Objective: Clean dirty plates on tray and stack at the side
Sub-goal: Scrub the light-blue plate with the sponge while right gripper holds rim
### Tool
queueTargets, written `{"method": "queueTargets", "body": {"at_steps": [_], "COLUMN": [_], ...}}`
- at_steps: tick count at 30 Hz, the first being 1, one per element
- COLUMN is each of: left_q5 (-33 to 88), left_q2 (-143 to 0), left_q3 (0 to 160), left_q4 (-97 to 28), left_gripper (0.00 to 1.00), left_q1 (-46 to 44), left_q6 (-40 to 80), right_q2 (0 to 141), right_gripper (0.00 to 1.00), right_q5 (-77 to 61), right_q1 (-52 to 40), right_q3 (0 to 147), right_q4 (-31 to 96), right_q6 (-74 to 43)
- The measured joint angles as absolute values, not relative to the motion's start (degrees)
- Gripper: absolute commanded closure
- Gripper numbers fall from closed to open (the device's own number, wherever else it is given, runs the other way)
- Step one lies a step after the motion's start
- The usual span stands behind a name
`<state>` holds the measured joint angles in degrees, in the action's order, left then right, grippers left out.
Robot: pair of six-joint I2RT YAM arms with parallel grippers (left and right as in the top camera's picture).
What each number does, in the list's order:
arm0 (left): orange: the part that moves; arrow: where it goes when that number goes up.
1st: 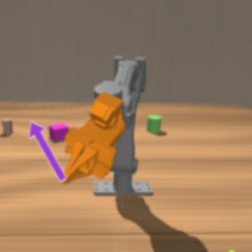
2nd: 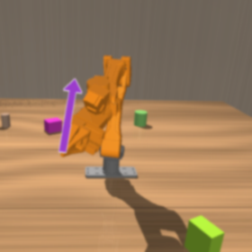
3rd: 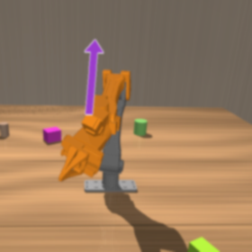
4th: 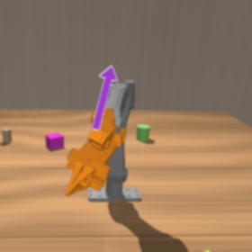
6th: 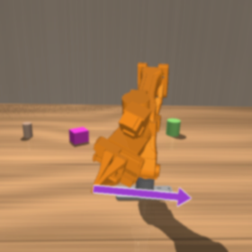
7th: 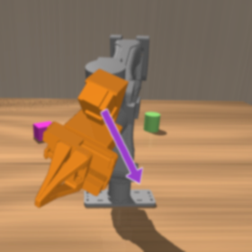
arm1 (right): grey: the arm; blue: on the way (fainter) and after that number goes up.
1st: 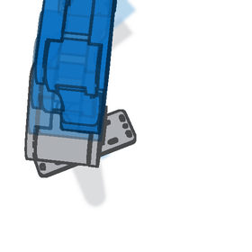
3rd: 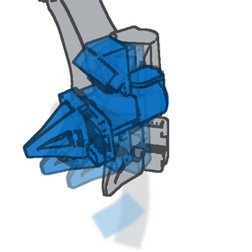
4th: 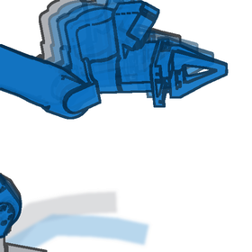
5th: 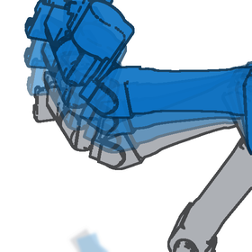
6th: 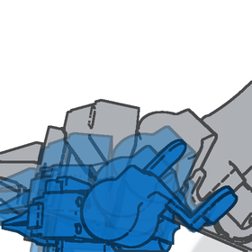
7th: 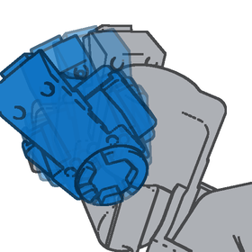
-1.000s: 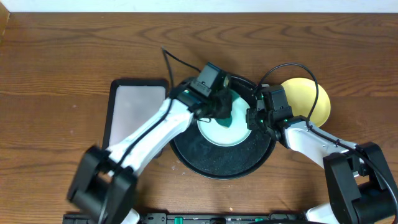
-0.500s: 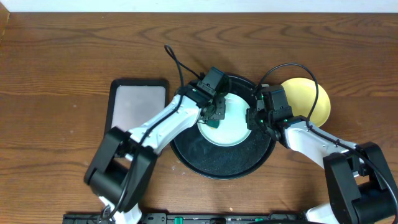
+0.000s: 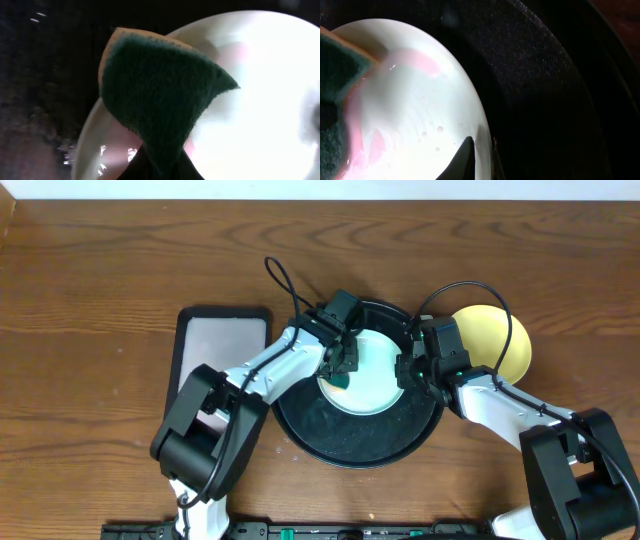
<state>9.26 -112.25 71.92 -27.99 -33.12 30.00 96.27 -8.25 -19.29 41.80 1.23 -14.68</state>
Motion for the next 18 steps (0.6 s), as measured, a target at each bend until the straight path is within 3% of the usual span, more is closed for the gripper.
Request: {"method": "queueTargets", "body": {"at_steps": [10,18], "left_q5": [30.50,30.52], "left_q2": [-113.23,-104.12], "left_q3": [71.81,71.79], "left_q4": [-25.02,-26.89], "left_gripper": [0.92,0.92], "left_q1": [-33.32,-33.85], "left_q6": [29.95,29.98], "right_q2": [96.27,96.27], "right_gripper": [0.87,0.87], "right_q5": [-8.43,-8.54], "right_q1": [-19.29,-19.29], "right_q3": [41.80,41.80], "right_q4": [1.23,1.23], "right_q6": [-14.68,-14.68]}}
